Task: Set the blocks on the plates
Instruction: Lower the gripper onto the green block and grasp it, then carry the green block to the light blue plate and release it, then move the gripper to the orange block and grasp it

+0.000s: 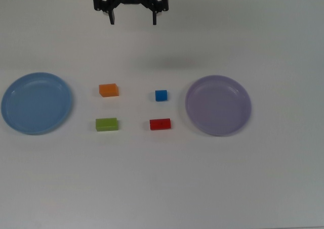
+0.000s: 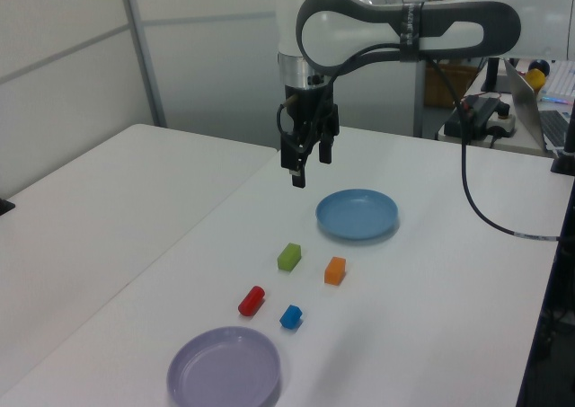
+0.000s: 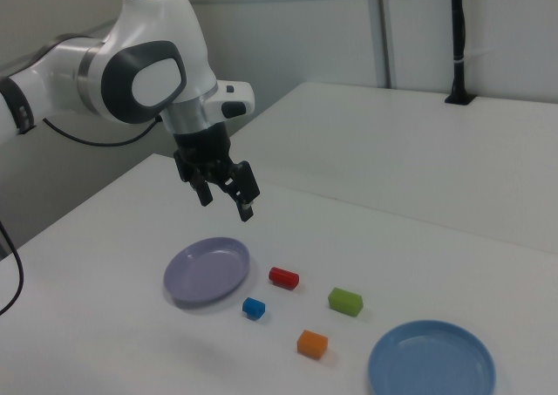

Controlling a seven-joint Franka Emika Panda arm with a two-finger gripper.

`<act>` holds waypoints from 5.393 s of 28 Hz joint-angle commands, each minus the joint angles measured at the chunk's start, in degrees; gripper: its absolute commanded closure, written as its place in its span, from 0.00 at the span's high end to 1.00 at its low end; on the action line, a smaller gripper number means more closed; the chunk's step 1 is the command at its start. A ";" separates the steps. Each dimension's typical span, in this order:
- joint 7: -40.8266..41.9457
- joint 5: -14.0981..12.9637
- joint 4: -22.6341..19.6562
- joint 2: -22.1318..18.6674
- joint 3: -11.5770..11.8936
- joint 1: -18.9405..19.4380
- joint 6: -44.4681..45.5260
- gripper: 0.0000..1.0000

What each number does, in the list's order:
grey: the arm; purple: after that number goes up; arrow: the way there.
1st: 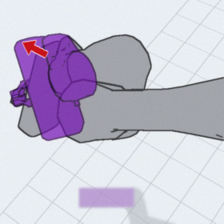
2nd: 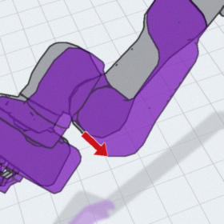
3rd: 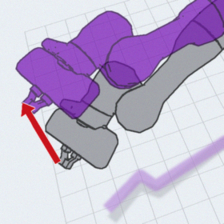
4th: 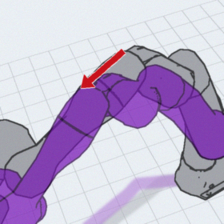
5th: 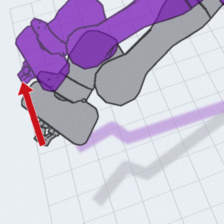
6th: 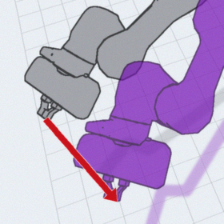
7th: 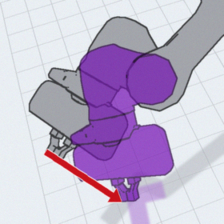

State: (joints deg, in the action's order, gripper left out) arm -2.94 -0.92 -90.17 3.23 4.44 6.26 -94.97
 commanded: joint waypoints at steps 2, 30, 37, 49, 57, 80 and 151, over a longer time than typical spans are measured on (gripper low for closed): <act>1.71 0.74 0.87 2.57 0.92 -0.28 1.11 1.00; 18.76 6.64 0.43 24.19 0.84 -7.05 -20.51 1.00; 20.78 0.14 0.43 27.35 0.84 -7.49 -25.16 1.00; 18.15 -5.50 0.52 29.11 0.92 -7.41 -30.27 1.00; 17.80 -4.62 0.61 29.64 0.93 -7.41 -30.36 0.69; 16.83 -9.37 0.87 23.31 1.10 -19.09 -25.79 0.11; 14.28 -0.14 -2.29 25.16 -0.31 -10.22 -8.83 0.79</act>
State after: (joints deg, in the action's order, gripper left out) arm 12.61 -2.21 -91.67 29.14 4.06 -4.44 -103.28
